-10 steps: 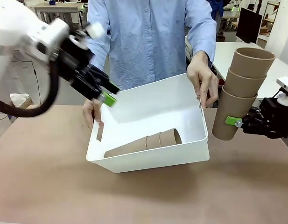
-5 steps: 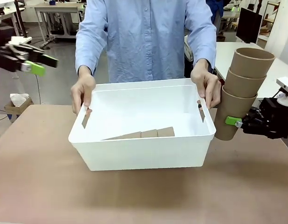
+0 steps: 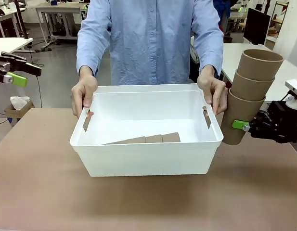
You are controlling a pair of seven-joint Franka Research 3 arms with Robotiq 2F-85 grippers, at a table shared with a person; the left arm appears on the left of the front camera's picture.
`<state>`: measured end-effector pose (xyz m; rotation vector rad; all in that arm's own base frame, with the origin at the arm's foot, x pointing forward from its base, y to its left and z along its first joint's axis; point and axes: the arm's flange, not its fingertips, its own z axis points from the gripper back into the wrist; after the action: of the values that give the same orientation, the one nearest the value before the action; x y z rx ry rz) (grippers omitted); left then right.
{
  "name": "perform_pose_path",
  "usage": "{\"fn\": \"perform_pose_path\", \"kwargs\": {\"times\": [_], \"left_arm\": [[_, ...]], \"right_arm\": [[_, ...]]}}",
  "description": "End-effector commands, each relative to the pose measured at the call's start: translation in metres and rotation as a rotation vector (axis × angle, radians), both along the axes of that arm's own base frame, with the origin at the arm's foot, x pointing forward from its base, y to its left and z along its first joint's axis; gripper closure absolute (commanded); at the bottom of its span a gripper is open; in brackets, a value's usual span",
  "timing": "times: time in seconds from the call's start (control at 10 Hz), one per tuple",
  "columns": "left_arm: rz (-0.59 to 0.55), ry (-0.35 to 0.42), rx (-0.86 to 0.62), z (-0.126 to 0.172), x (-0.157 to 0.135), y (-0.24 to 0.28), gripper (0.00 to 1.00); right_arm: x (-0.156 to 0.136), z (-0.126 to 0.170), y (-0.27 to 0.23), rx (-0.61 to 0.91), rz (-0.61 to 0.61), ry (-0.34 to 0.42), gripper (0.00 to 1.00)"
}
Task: Stack the cups and store them in the basket.
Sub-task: Place the stack of Reusable plastic cups into the Pantry Basket.
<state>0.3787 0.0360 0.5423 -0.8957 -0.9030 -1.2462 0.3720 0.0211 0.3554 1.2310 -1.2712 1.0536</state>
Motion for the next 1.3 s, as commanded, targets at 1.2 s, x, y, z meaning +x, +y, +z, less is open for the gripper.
{"fn": "perform_pose_path", "kwargs": {"times": [1.2], "left_arm": [[0.002,0.02,0.004,0.0016,-0.0002,-0.0009,0.0]], "right_arm": [[0.0,0.0045,-0.0001,0.002,-0.001,-0.013,0.15]]}}
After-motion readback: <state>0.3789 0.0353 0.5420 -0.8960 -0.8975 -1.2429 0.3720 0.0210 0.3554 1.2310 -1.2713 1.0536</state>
